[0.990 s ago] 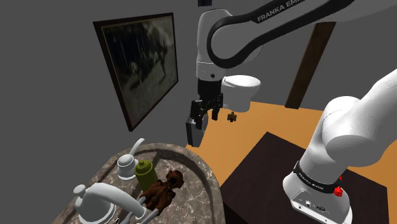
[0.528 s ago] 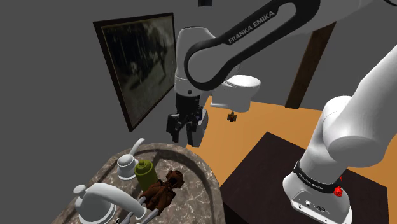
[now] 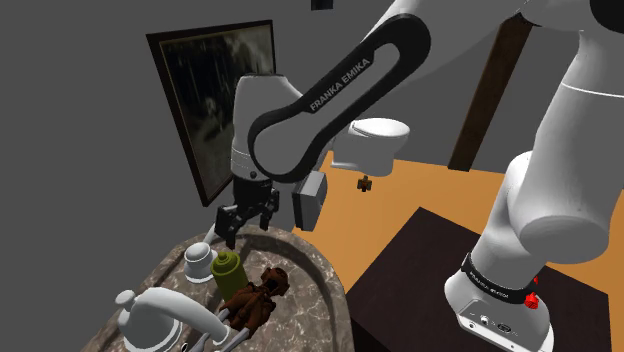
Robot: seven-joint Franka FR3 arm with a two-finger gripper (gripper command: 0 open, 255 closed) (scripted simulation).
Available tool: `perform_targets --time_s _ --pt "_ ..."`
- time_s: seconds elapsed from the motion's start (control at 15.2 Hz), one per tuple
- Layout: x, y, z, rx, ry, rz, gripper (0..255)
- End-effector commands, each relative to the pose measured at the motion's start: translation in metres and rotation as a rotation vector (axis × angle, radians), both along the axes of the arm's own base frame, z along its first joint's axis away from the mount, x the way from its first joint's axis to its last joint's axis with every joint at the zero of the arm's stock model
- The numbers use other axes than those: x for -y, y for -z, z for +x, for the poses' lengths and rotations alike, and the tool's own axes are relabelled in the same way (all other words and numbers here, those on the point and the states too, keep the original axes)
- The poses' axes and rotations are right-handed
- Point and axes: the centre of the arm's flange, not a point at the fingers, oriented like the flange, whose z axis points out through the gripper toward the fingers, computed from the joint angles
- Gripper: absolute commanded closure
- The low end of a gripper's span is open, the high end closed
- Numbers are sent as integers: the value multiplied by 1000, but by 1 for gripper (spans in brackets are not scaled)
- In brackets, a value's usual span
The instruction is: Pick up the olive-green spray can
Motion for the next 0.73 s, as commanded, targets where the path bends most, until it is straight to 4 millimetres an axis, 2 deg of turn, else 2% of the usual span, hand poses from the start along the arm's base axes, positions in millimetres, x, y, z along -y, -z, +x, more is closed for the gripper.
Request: perform_targets --time_s 0.0,0.13,0.2,0.66 --pt "-20 9 10 20 -4 13 0" --pt "-40 17 19 38 -9 24 0" --pt "-43 18 20 40 -9 26 0" --pt "-43 58 20 40 -9 26 0"
